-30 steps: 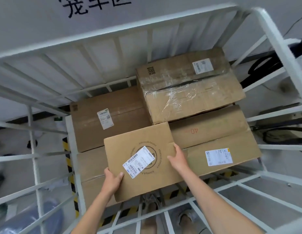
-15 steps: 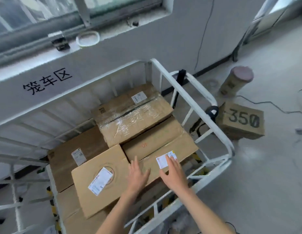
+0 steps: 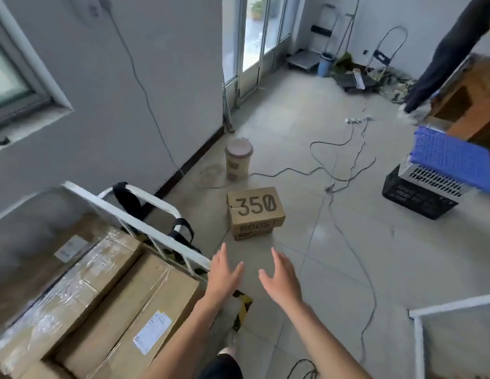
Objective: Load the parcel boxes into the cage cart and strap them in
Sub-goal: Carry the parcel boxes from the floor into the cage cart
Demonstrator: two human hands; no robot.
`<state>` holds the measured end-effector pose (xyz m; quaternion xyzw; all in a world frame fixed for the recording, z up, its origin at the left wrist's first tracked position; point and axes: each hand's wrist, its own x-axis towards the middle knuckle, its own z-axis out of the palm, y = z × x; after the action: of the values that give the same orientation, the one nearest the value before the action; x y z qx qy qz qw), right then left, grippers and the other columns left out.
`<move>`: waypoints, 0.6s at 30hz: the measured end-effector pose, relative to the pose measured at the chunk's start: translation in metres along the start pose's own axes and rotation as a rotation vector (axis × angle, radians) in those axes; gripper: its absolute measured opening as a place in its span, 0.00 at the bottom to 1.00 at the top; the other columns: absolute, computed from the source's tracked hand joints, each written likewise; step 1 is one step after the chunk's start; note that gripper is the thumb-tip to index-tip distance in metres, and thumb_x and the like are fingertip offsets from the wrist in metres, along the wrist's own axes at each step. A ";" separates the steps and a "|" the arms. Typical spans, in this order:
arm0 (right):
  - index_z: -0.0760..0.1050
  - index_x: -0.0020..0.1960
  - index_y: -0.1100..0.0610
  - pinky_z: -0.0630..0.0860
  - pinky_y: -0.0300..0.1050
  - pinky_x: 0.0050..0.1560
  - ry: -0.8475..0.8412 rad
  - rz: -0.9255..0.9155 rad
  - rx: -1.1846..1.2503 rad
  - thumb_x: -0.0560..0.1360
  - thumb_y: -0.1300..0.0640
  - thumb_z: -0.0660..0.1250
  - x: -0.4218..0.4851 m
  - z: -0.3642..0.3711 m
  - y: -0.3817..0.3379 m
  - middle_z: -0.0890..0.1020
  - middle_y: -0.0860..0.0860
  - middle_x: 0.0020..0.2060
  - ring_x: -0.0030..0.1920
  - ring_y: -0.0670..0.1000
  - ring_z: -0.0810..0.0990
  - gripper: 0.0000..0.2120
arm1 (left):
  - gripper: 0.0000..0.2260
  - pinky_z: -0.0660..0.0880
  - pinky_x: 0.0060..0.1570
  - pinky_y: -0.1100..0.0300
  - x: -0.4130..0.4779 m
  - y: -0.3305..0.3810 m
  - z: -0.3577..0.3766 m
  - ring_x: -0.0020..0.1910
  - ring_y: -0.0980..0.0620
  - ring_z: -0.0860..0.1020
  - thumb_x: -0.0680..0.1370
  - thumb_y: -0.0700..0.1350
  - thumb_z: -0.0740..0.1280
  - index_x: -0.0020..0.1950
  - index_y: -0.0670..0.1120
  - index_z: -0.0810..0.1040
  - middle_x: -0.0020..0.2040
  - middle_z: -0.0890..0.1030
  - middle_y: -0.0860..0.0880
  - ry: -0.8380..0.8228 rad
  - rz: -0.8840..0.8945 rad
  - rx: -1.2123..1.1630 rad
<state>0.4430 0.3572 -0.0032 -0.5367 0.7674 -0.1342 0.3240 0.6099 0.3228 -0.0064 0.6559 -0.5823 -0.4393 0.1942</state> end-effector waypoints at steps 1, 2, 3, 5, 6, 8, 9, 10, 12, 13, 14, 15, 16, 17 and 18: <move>0.52 0.81 0.50 0.57 0.50 0.77 0.007 0.017 0.006 0.79 0.43 0.62 0.013 -0.009 0.007 0.55 0.51 0.81 0.80 0.53 0.53 0.35 | 0.36 0.57 0.76 0.46 0.015 0.007 0.009 0.80 0.45 0.55 0.82 0.54 0.64 0.82 0.43 0.50 0.81 0.57 0.44 -0.011 0.008 -0.003; 0.52 0.81 0.50 0.57 0.51 0.77 0.007 0.030 0.009 0.79 0.44 0.62 0.028 -0.016 0.014 0.55 0.52 0.81 0.80 0.53 0.52 0.35 | 0.36 0.56 0.77 0.46 0.030 0.013 0.018 0.80 0.45 0.54 0.82 0.54 0.64 0.82 0.44 0.50 0.82 0.56 0.45 -0.019 0.012 -0.005; 0.52 0.81 0.51 0.56 0.51 0.77 0.002 0.038 0.009 0.79 0.44 0.62 0.045 -0.023 0.020 0.55 0.52 0.81 0.80 0.53 0.52 0.35 | 0.36 0.56 0.77 0.45 0.048 0.019 0.027 0.81 0.45 0.54 0.82 0.54 0.64 0.82 0.44 0.49 0.82 0.56 0.45 -0.026 0.014 -0.007; 0.51 0.82 0.51 0.56 0.50 0.77 -0.015 0.049 0.000 0.79 0.44 0.62 0.086 -0.032 0.030 0.54 0.52 0.81 0.80 0.53 0.52 0.36 | 0.36 0.56 0.77 0.44 0.089 0.029 0.043 0.81 0.45 0.53 0.82 0.54 0.64 0.82 0.44 0.49 0.82 0.55 0.46 -0.040 0.004 -0.024; 0.51 0.82 0.51 0.56 0.50 0.77 -0.024 0.051 -0.012 0.79 0.44 0.62 0.109 -0.035 0.034 0.54 0.52 0.81 0.80 0.53 0.52 0.36 | 0.36 0.56 0.77 0.43 0.111 0.032 0.050 0.81 0.45 0.52 0.82 0.54 0.64 0.82 0.44 0.49 0.82 0.55 0.46 -0.048 -0.006 -0.039; 0.51 0.81 0.51 0.56 0.49 0.77 -0.041 0.048 -0.047 0.79 0.45 0.62 0.159 -0.039 0.041 0.54 0.52 0.81 0.80 0.53 0.52 0.36 | 0.35 0.56 0.76 0.42 0.158 0.036 0.065 0.81 0.45 0.52 0.82 0.53 0.64 0.82 0.44 0.49 0.82 0.55 0.45 -0.059 -0.033 -0.073; 0.51 0.81 0.52 0.56 0.49 0.76 -0.058 0.057 -0.057 0.79 0.45 0.63 0.184 -0.039 0.044 0.54 0.52 0.81 0.80 0.53 0.52 0.36 | 0.35 0.56 0.76 0.42 0.182 0.036 0.072 0.81 0.45 0.53 0.82 0.52 0.64 0.82 0.44 0.49 0.82 0.55 0.45 -0.064 -0.053 -0.083; 0.51 0.81 0.52 0.56 0.49 0.76 -0.082 0.077 -0.058 0.79 0.45 0.63 0.208 -0.038 0.045 0.54 0.52 0.81 0.80 0.52 0.52 0.36 | 0.35 0.56 0.76 0.42 0.206 0.037 0.077 0.81 0.45 0.53 0.82 0.52 0.64 0.82 0.44 0.49 0.82 0.56 0.45 -0.072 -0.083 -0.084; 0.51 0.82 0.51 0.57 0.50 0.76 -0.140 0.115 -0.058 0.80 0.44 0.62 0.253 -0.037 0.047 0.53 0.51 0.81 0.80 0.52 0.52 0.36 | 0.35 0.57 0.76 0.41 0.250 0.037 0.088 0.80 0.45 0.54 0.82 0.53 0.64 0.82 0.44 0.50 0.81 0.58 0.45 -0.092 -0.146 -0.075; 0.50 0.82 0.51 0.57 0.50 0.76 -0.165 0.111 -0.071 0.80 0.44 0.62 0.275 -0.035 0.049 0.53 0.51 0.81 0.80 0.52 0.52 0.36 | 0.35 0.57 0.76 0.40 0.271 0.036 0.094 0.80 0.45 0.54 0.82 0.53 0.64 0.82 0.45 0.50 0.81 0.58 0.45 -0.099 -0.168 -0.060; 0.50 0.82 0.51 0.57 0.49 0.76 -0.192 0.106 -0.089 0.80 0.43 0.62 0.298 -0.034 0.051 0.53 0.51 0.81 0.80 0.52 0.52 0.36 | 0.35 0.56 0.76 0.39 0.291 0.036 0.099 0.80 0.45 0.54 0.82 0.54 0.63 0.82 0.45 0.49 0.81 0.58 0.45 -0.113 -0.195 -0.035; 0.50 0.82 0.51 0.57 0.49 0.76 -0.215 0.109 -0.095 0.80 0.43 0.62 0.321 -0.034 0.051 0.53 0.52 0.81 0.80 0.52 0.52 0.36 | 0.35 0.56 0.76 0.38 0.311 0.036 0.102 0.80 0.45 0.54 0.82 0.54 0.63 0.82 0.46 0.48 0.81 0.57 0.45 -0.124 -0.228 -0.008; 0.50 0.82 0.51 0.57 0.49 0.76 -0.237 0.113 -0.095 0.80 0.43 0.62 0.342 -0.035 0.051 0.53 0.52 0.81 0.80 0.52 0.51 0.36 | 0.35 0.55 0.76 0.38 0.330 0.036 0.104 0.81 0.45 0.53 0.82 0.55 0.63 0.82 0.47 0.48 0.81 0.57 0.45 -0.137 -0.262 0.014; 0.50 0.82 0.51 0.57 0.49 0.76 -0.255 0.118 -0.091 0.80 0.43 0.62 0.362 -0.035 0.052 0.53 0.51 0.81 0.80 0.52 0.51 0.36 | 0.35 0.54 0.76 0.38 0.346 0.035 0.106 0.81 0.45 0.53 0.82 0.55 0.62 0.82 0.47 0.47 0.81 0.56 0.46 -0.148 -0.293 0.028; 0.49 0.82 0.51 0.57 0.49 0.75 -0.265 0.123 -0.084 0.80 0.43 0.62 0.379 -0.035 0.054 0.53 0.51 0.81 0.80 0.51 0.51 0.36 | 0.35 0.54 0.76 0.37 0.361 0.034 0.109 0.81 0.45 0.52 0.82 0.55 0.62 0.82 0.47 0.47 0.82 0.56 0.46 -0.155 -0.318 0.035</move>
<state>0.2995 0.0280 -0.1402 -0.5148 0.7543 -0.0098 0.4074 0.4793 0.0048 -0.1652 0.7074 -0.4918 -0.5035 0.0654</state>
